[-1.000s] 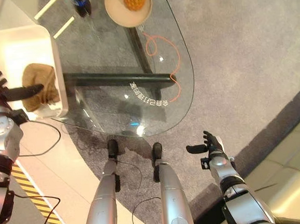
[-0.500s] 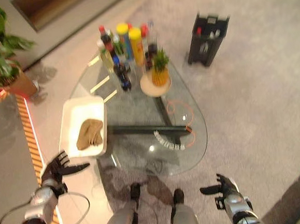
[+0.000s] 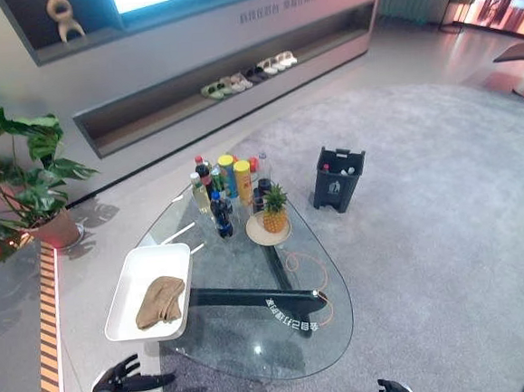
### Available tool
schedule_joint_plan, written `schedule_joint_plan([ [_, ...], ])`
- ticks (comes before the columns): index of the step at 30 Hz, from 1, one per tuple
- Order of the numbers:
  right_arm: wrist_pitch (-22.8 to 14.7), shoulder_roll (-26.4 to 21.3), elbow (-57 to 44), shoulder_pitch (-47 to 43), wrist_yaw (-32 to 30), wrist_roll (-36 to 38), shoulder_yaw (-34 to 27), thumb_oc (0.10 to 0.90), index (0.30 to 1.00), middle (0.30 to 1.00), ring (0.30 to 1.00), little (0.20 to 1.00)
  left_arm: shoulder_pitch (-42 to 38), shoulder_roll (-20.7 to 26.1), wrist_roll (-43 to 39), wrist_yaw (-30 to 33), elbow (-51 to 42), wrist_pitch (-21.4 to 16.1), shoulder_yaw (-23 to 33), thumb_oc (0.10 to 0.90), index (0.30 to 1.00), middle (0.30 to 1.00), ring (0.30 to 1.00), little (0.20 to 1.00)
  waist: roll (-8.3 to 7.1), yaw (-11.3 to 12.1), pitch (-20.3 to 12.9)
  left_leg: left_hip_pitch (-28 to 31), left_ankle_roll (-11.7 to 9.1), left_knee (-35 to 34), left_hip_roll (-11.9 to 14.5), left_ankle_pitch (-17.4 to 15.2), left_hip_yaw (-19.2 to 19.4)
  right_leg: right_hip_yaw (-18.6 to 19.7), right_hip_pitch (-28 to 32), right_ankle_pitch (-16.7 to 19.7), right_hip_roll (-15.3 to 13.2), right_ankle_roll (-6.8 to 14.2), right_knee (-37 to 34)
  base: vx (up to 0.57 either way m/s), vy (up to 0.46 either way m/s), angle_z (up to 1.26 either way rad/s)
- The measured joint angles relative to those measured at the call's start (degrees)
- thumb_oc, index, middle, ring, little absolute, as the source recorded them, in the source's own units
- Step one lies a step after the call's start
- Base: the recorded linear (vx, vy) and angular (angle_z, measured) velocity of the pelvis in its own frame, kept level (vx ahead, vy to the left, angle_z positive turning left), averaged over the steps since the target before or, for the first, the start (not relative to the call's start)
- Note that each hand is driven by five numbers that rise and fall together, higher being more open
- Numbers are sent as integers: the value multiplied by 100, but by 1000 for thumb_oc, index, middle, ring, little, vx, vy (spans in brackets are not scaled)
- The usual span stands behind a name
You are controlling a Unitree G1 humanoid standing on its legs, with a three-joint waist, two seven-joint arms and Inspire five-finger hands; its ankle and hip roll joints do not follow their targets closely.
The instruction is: Wipe the table with a cloth and put it in the basket.
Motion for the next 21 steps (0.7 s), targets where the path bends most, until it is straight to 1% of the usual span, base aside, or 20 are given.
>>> schedule_joint_plan([
  [5,78,3,207,18,71,-108,9,800,900,900,900,900,164,-118,158,-180,378,70,-26,800,900,900,900,900,-14,-46,-63,1,0,1,22,-1,0,-3,-5,5,21,-6,-15,0,0,0],
  [11,171,43,236,54,143,-177,21,800,900,900,900,900,257,-122,316,-288,520,391,-85,800,900,900,900,900,-34,-56,-74,64,1,1,25,-2,8,8,53,33,24,-37,-17,0,0,0],
  [14,166,107,291,67,155,-192,44,800,900,900,900,900,254,-132,417,-300,534,486,-238,800,900,900,900,900,-7,-56,-82,91,18,0,33,-27,20,9,77,26,27,-39,-18,0,0,0],
  [21,225,188,381,121,175,-254,125,800,900,900,900,900,254,-192,462,-300,533,633,-247,800,900,900,900,900,32,-57,-98,93,16,1,35,-26,40,31,71,32,27,-40,-18,0,2,-1],
])
